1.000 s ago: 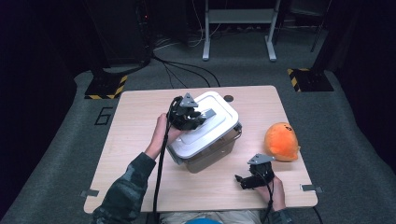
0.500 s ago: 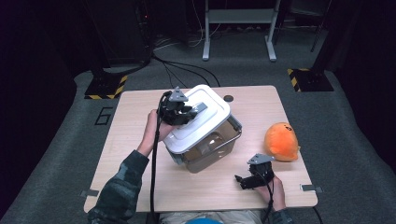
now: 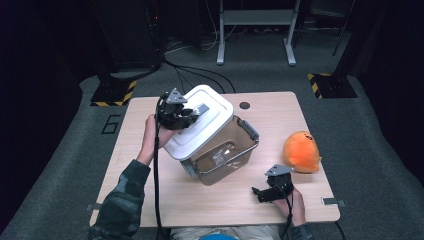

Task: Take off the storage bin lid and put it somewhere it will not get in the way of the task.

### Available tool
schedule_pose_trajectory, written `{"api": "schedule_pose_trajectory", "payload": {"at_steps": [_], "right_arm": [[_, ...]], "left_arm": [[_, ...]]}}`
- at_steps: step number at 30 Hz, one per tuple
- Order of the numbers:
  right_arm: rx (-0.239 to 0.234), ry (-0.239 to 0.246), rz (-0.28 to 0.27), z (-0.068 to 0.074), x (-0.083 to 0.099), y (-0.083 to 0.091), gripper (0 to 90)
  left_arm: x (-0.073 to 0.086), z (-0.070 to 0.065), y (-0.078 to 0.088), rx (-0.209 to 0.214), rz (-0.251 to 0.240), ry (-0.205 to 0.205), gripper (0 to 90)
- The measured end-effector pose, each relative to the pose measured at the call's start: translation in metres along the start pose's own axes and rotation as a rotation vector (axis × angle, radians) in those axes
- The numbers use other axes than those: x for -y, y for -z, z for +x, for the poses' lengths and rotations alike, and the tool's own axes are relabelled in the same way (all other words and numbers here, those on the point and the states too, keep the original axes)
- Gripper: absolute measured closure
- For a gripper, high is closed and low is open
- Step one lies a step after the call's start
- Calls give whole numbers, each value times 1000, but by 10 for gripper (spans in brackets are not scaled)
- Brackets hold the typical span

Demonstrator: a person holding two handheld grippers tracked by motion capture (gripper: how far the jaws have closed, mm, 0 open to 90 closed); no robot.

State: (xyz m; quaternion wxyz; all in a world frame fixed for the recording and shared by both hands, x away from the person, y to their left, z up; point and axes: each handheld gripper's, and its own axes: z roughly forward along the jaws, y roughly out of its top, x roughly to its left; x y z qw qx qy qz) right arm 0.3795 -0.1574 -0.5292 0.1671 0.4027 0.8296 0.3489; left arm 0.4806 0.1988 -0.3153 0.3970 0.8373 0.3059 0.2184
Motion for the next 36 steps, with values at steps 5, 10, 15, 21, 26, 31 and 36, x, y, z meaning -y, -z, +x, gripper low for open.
{"api": "schedule_pose_trajectory", "payload": {"at_steps": [5, 10, 15, 21, 26, 31, 36], "right_arm": [[2, -1, -1, 0, 0, 0, 14], [2, 0, -1, 0, 0, 0, 14], [2, -1, -2, 0, 0, 0, 15], [4, -3, -3, 0, 0, 0, 15], [4, -5, -2, 0, 0, 0, 15], [5, -5, -3, 0, 0, 0, 15], [4, -1, -2, 0, 0, 0, 15]], "left_arm": [[3, 8, 6, -22, 13, 6, 661], [7, 18, 13, -58, 14, 27, 661], [12, 30, 21, -87, 12, 43, 661], [20, 46, 29, -123, 30, 76, 661], [31, 62, 33, -156, 35, 130, 661], [42, 77, 36, -176, 49, 174, 661], [54, 89, 36, -192, 62, 216, 661]]}}
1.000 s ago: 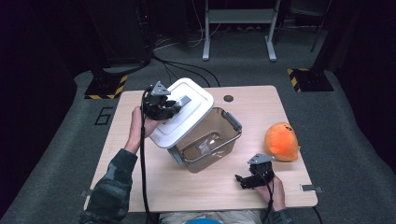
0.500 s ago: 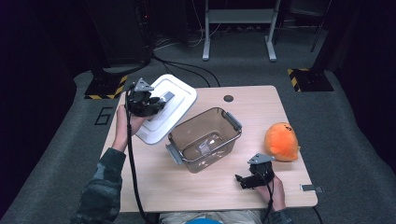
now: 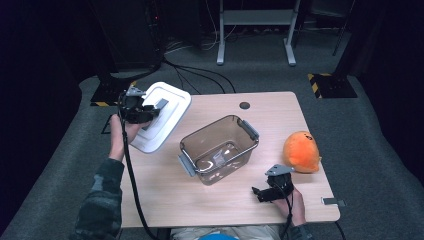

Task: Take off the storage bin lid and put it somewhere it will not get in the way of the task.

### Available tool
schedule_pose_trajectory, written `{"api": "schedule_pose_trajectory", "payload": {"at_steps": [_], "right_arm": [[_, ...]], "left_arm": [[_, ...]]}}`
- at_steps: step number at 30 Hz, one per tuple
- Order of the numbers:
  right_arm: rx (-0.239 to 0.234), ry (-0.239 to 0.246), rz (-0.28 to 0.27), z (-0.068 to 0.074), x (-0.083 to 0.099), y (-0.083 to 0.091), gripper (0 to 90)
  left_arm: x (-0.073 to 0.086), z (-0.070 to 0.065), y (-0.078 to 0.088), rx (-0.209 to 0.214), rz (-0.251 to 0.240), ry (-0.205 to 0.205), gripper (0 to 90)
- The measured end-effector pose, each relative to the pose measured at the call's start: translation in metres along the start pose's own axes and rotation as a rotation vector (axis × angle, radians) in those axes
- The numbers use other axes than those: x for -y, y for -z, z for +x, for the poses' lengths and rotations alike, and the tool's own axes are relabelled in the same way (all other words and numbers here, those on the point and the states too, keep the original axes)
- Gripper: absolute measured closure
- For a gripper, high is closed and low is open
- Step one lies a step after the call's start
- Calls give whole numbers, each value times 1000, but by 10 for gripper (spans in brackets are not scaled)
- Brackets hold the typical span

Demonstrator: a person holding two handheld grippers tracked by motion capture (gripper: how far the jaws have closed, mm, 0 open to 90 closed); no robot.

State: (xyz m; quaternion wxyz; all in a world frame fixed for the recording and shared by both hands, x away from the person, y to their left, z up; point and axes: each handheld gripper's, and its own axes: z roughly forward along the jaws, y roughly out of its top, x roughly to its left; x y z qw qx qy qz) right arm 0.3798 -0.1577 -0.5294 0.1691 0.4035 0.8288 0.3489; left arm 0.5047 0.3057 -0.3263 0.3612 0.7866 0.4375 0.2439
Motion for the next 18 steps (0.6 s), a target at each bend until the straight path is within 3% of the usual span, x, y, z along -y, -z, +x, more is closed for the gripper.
{"api": "schedule_pose_trajectory", "payload": {"at_steps": [8, 18], "right_arm": [[-1, 2, 1, 0, 0, 0, 16], [0, 2, 1, 0, 0, 0, 17]], "left_arm": [[23, 22, -12, -56, 39, 78, 661], [39, 32, -22, -90, 62, 131, 661]]}}
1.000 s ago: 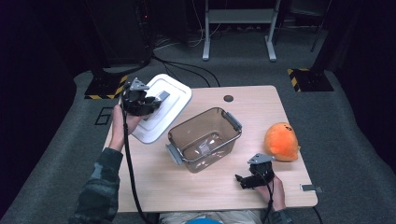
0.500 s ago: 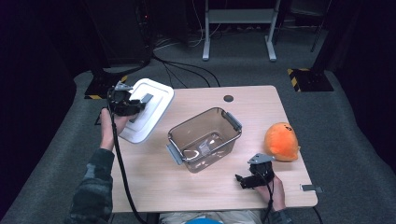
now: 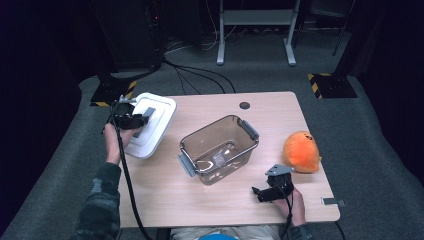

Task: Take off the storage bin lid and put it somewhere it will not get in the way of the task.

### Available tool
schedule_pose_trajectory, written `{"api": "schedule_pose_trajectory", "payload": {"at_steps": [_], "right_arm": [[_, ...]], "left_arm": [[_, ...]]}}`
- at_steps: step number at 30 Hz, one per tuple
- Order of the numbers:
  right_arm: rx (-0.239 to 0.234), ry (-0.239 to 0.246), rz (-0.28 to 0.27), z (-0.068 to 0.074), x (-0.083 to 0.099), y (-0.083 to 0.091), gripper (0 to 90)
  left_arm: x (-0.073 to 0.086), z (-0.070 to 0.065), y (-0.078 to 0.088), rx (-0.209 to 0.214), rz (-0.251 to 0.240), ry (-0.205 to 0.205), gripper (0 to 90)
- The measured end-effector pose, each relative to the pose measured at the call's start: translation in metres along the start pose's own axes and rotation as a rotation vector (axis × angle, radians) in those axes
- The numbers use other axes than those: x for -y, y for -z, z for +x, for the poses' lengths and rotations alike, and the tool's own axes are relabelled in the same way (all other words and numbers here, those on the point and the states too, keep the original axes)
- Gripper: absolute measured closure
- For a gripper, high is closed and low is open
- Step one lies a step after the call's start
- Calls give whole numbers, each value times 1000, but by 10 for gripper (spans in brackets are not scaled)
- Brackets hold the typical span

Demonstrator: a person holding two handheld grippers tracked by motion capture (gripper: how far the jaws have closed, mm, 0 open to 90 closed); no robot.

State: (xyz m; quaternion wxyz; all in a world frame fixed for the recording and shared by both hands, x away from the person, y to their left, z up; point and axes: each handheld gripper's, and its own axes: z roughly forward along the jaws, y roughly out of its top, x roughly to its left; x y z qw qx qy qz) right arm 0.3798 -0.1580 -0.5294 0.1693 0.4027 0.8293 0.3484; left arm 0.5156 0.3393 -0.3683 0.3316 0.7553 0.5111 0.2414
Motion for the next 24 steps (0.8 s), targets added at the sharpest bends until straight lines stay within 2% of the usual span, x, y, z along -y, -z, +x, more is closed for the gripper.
{"api": "schedule_pose_trajectory", "payload": {"at_steps": [13, 18, 24], "right_arm": [[2, -6, 1, 0, 0, 0, 17], [2, -6, 1, 0, 0, 0, 17], [2, -3, 0, 0, 0, 0, 19]], "left_arm": [[19, 7, -18, -17, 33, 51, 661], [25, 9, -24, -17, 52, 52, 661], [32, 8, -34, -28, 62, 81, 661]]}}
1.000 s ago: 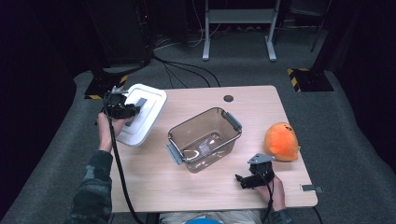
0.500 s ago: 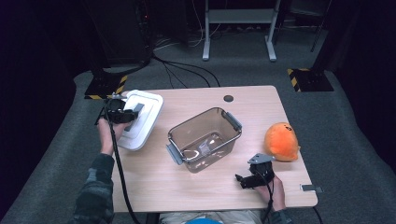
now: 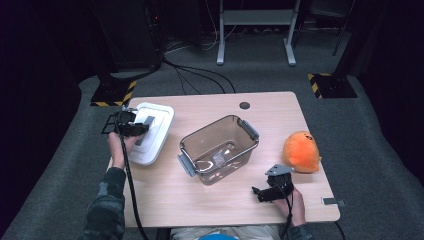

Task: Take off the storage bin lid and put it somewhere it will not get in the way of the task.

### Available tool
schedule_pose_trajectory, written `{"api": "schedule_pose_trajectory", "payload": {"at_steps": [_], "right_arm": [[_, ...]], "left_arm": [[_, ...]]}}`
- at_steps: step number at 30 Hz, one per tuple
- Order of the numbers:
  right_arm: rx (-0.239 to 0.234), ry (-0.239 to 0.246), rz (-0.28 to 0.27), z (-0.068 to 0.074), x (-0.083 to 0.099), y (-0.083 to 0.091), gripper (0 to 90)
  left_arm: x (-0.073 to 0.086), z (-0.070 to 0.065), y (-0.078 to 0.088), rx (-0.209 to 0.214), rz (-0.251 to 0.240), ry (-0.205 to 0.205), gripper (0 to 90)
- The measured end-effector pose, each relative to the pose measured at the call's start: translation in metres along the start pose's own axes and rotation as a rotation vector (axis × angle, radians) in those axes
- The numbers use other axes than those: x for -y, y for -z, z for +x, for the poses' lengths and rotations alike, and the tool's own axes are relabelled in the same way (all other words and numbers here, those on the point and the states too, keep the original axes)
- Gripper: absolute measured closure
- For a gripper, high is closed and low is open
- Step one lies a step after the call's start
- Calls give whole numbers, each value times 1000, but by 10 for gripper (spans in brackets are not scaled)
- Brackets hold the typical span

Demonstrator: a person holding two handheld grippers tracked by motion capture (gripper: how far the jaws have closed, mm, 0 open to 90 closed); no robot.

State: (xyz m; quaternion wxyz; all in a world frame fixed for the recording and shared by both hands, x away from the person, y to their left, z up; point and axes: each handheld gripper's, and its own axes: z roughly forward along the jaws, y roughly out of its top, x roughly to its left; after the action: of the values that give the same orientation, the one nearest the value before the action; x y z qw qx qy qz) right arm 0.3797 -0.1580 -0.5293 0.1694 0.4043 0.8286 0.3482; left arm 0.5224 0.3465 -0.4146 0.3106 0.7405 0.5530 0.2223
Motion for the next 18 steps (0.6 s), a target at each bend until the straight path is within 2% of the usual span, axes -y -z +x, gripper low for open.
{"api": "schedule_pose_trajectory", "payload": {"at_steps": [5, 12, 15, 18], "right_arm": [[0, -3, 1, 0, 0, 0, 19], [1, 0, -1, 0, 0, 0, 21], [1, -2, 0, 0, 0, 0, 21], [1, -3, 0, 0, 0, 0, 21]], "left_arm": [[7, 0, -9, -1, 14, 11, 661], [16, 1, -24, -4, 36, 50, 661], [18, 0, -28, -11, 44, 45, 661], [24, 0, -35, -12, 57, 60, 661]]}}
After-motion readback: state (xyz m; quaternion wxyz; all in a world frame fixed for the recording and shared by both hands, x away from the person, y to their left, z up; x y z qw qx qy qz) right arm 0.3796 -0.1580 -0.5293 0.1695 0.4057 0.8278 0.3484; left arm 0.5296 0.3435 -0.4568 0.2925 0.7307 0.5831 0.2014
